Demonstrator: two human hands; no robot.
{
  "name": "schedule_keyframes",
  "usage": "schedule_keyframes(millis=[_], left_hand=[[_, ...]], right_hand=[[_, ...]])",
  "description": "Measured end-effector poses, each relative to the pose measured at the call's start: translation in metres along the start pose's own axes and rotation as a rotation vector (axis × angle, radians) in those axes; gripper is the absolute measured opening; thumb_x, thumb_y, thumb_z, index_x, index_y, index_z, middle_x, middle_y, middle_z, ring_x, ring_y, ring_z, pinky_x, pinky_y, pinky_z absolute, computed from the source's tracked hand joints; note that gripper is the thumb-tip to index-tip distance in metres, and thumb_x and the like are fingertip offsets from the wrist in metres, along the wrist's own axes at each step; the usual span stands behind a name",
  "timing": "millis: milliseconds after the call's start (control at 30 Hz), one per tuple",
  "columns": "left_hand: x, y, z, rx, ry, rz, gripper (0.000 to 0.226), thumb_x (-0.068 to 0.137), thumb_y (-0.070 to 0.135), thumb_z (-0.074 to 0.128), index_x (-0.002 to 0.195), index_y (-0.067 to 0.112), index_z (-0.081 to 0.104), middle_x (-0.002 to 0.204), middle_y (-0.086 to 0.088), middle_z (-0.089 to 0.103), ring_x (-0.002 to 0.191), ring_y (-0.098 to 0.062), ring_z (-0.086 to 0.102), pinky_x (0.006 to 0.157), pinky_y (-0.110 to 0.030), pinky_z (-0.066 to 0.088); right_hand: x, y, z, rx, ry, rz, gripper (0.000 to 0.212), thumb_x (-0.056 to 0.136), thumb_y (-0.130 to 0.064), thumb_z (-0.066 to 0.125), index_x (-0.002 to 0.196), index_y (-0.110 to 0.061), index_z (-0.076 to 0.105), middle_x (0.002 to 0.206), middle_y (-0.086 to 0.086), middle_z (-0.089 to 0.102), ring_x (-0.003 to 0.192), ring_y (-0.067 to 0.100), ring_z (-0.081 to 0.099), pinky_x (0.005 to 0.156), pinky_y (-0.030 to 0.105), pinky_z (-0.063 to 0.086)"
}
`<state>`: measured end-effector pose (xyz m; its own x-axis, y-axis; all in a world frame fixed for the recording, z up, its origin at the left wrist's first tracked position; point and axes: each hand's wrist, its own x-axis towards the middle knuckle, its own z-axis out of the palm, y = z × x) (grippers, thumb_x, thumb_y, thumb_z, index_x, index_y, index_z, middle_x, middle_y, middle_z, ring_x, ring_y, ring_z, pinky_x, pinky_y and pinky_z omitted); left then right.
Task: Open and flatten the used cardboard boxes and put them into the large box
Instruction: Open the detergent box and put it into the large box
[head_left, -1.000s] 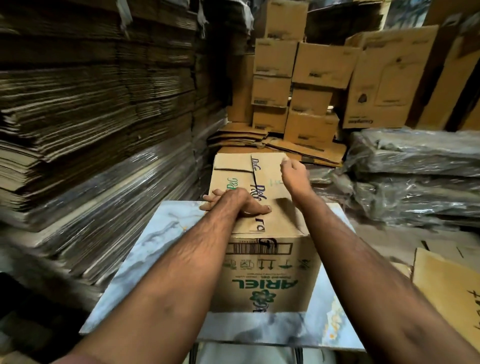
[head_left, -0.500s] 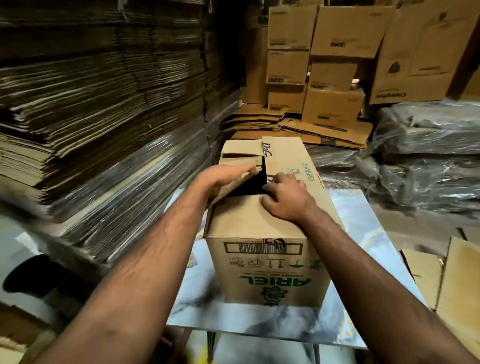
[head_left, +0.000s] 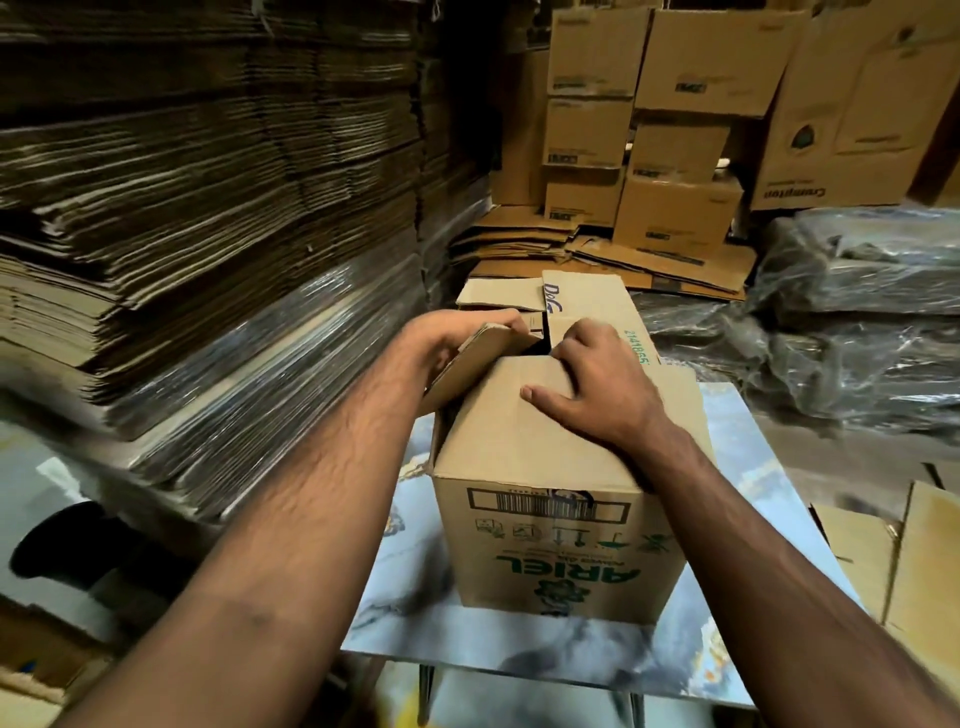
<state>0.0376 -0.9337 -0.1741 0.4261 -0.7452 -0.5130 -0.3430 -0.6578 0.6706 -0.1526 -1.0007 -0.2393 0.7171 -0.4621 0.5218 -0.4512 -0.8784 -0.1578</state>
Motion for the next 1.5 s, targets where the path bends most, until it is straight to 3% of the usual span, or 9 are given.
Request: schedule_keyframes(millis=[233, 300, 433, 600, 700, 1000, 1200, 1333, 1500], left_hand=[[-0.008, -0.005, 0.004, -0.059, -0.114, 0.12, 0.025, 0.104, 0.013, 0.043, 0.094, 0.004, 0.065, 0.086, -0.004, 0.066, 0.076, -0.01, 0.058, 0.071, -0.02, 0.047], [-0.002, -0.031, 0.0, -0.037, -0.1, 0.095, 0.05, 0.103, -0.001, 0.036, 0.061, 0.004, 0.062, 0.057, -0.003, 0.06, 0.05, -0.008, 0.056, 0.049, -0.017, 0.046], [-0.013, -0.071, 0.018, -0.046, 0.107, 0.084, 0.057, 0.101, -0.012, 0.03, 0.051, 0.008, 0.047, 0.046, -0.004, 0.046, 0.027, -0.005, 0.045, 0.035, -0.012, 0.037], [0.002, -0.074, 0.053, 0.058, 0.145, 0.36, 0.039, 0.106, 0.042, 0.03, 0.098, 0.016, 0.057, 0.119, -0.015, 0.054, 0.109, -0.026, 0.055, 0.112, -0.042, 0.036], [0.022, -0.089, 0.062, 0.46, 0.358, 0.415, 0.039, 0.08, 0.066, 0.047, 0.107, 0.04, 0.057, 0.147, -0.008, 0.041, 0.139, -0.036, 0.03, 0.115, -0.047, 0.025], [-0.005, -0.088, 0.074, 0.728, 0.92, 0.997, 0.025, 0.085, 0.032, 0.051, 0.07, 0.015, 0.062, 0.074, -0.005, 0.065, 0.077, -0.028, 0.058, 0.07, -0.036, 0.04], [0.002, -0.092, 0.08, 0.719, 0.738, 0.333, 0.041, 0.094, 0.038, 0.04, 0.125, 0.014, 0.054, 0.136, -0.016, 0.048, 0.116, -0.036, 0.051, 0.091, -0.045, 0.041], [0.004, -0.089, 0.079, 0.632, 0.552, 0.266, 0.054, 0.1, 0.041, 0.034, 0.149, 0.02, 0.028, 0.162, -0.019, 0.007, 0.133, -0.042, 0.038, 0.099, -0.05, 0.04], [0.007, -0.087, 0.08, 0.666, 0.573, 0.231, 0.056, 0.102, 0.04, 0.033, 0.153, 0.018, 0.023, 0.163, -0.019, 0.006, 0.135, -0.041, 0.037, 0.099, -0.05, 0.04]], right_hand=[[-0.021, -0.05, -0.048, -0.007, 0.55, -0.107, 0.033, 0.087, -0.045, 0.058, 0.077, -0.014, 0.062, 0.082, 0.004, 0.057, 0.071, 0.019, 0.048, 0.064, 0.031, 0.03], [-0.028, -0.052, -0.056, 0.028, 0.548, -0.072, 0.033, 0.089, -0.042, 0.055, 0.073, -0.015, 0.063, 0.078, 0.001, 0.057, 0.064, 0.017, 0.046, 0.06, 0.031, 0.03], [-0.039, -0.07, -0.09, -0.04, 0.15, 0.077, 0.04, 0.098, -0.051, 0.04, 0.091, -0.026, 0.07, 0.086, -0.006, 0.066, 0.076, 0.02, 0.06, 0.064, 0.03, 0.04], [-0.042, -0.08, -0.128, 0.124, -0.307, 0.212, 0.028, 0.099, -0.049, 0.05, 0.09, -0.032, 0.07, 0.083, -0.012, 0.064, 0.084, 0.016, 0.059, 0.066, 0.028, 0.043], [-0.052, -0.087, -0.135, 0.203, -0.611, 0.227, 0.023, 0.094, -0.052, 0.057, 0.107, -0.037, 0.068, 0.101, -0.013, 0.068, 0.096, 0.012, 0.062, 0.086, 0.033, 0.051], [-0.059, -0.093, -0.069, -0.072, -0.678, 0.306, 0.037, 0.098, -0.04, 0.052, 0.131, -0.024, 0.058, 0.128, 0.006, 0.062, 0.117, 0.028, 0.058, 0.097, 0.039, 0.049], [-0.008, -0.087, -0.03, 0.212, -0.224, 0.385, 0.042, 0.103, -0.038, 0.043, 0.127, -0.007, 0.056, 0.126, 0.018, 0.058, 0.118, 0.035, 0.055, 0.094, 0.04, 0.047], [0.026, -0.085, 0.002, 0.469, -0.453, 0.505, 0.073, 0.1, -0.062, 0.024, 0.157, -0.016, 0.017, 0.164, 0.013, 0.016, 0.15, 0.032, 0.017, 0.121, 0.051, 0.018], [0.042, -0.087, 0.04, 0.692, -0.438, 0.889, 0.084, 0.093, -0.074, 0.005, 0.159, -0.022, 0.01, 0.166, 0.013, -0.002, 0.153, 0.031, -0.001, 0.122, 0.053, 0.001]])
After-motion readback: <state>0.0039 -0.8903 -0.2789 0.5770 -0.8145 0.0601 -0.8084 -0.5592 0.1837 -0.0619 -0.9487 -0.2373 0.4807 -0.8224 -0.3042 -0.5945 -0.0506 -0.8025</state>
